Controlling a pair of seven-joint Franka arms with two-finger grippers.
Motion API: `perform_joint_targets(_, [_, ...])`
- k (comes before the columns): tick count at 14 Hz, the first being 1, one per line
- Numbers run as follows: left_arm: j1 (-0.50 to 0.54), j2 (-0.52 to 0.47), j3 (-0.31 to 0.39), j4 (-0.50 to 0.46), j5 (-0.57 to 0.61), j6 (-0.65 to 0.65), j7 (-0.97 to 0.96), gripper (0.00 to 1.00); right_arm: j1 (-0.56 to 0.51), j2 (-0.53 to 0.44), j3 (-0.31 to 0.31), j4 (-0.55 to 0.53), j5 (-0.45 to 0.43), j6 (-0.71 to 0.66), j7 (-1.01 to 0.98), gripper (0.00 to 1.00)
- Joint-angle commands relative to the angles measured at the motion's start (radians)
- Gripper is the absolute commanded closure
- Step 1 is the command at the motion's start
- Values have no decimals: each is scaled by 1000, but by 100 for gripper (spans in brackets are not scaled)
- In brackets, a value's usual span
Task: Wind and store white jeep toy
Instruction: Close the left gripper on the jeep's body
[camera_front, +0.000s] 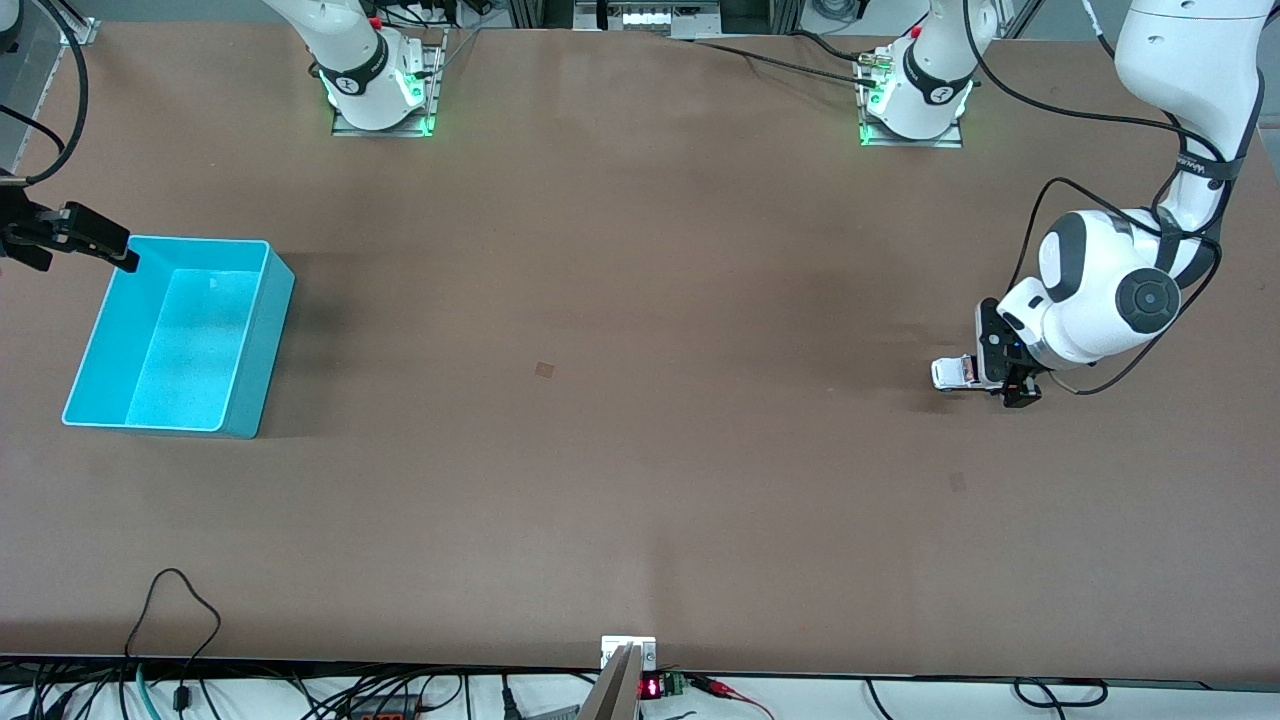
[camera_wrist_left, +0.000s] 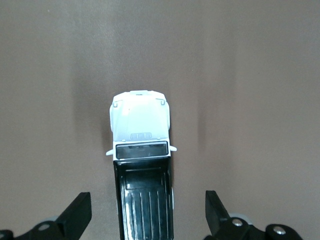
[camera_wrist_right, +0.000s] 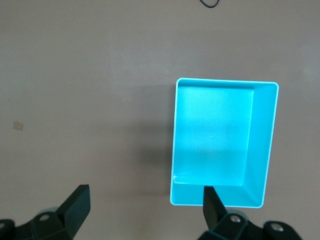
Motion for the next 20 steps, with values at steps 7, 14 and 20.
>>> perform_joint_targets(7, [31, 40, -12, -21, 12, 92, 24, 2, -4, -5, 4, 11, 2, -16, 8, 0])
perform_joint_targets(14, [31, 37, -17, -24, 7, 92, 92, 18, -4, -5, 4, 11, 4, -16, 8, 0])
perform_joint_targets(20, [31, 34, -20, -25, 6, 92, 90, 40, -2, -5, 6, 11, 2, -16, 8, 0])
